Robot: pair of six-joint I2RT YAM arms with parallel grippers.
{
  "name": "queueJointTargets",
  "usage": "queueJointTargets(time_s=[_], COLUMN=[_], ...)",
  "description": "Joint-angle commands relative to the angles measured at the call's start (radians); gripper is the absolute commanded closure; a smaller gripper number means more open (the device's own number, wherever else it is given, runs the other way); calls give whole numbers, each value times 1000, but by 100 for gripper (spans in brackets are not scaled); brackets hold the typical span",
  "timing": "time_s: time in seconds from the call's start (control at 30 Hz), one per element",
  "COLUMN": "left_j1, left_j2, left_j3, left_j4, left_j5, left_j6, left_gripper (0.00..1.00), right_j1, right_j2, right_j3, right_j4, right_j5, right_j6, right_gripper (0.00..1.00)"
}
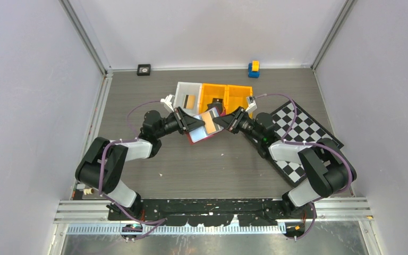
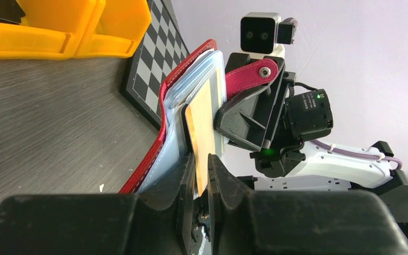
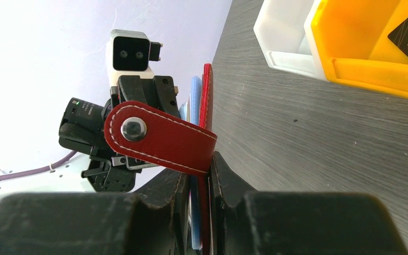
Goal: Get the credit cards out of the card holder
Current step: Remove the credit card from the card holder.
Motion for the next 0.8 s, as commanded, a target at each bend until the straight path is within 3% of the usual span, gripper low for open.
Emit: queueJointTargets(time_s=[0.0,0.27,0.47,0.63,0.77], left_j1=[-2,-1,-4,-7,-7], left_j2=[-50,-14,-31,-27,-15], left_j3=[13,18,82,83,47], left_j4=[159,217,-231,-209,0], left_j5=[11,20,-31,-20,1], left_j6=[-23,-67,98,82,-5], left_gripper=[84,83,82,80,80], right_j1=[34,35,39,68,79], right_j2=[13,75,22,-2,-1], right_j3=[33,35,39,58,67], right_j4=[-50,70,-14,-89,-113], right_j5=[-41,-88,-69,-48,-43], right_j6=[-43,27,-29,-83,-100], right_gripper=[100,100,99,99,100])
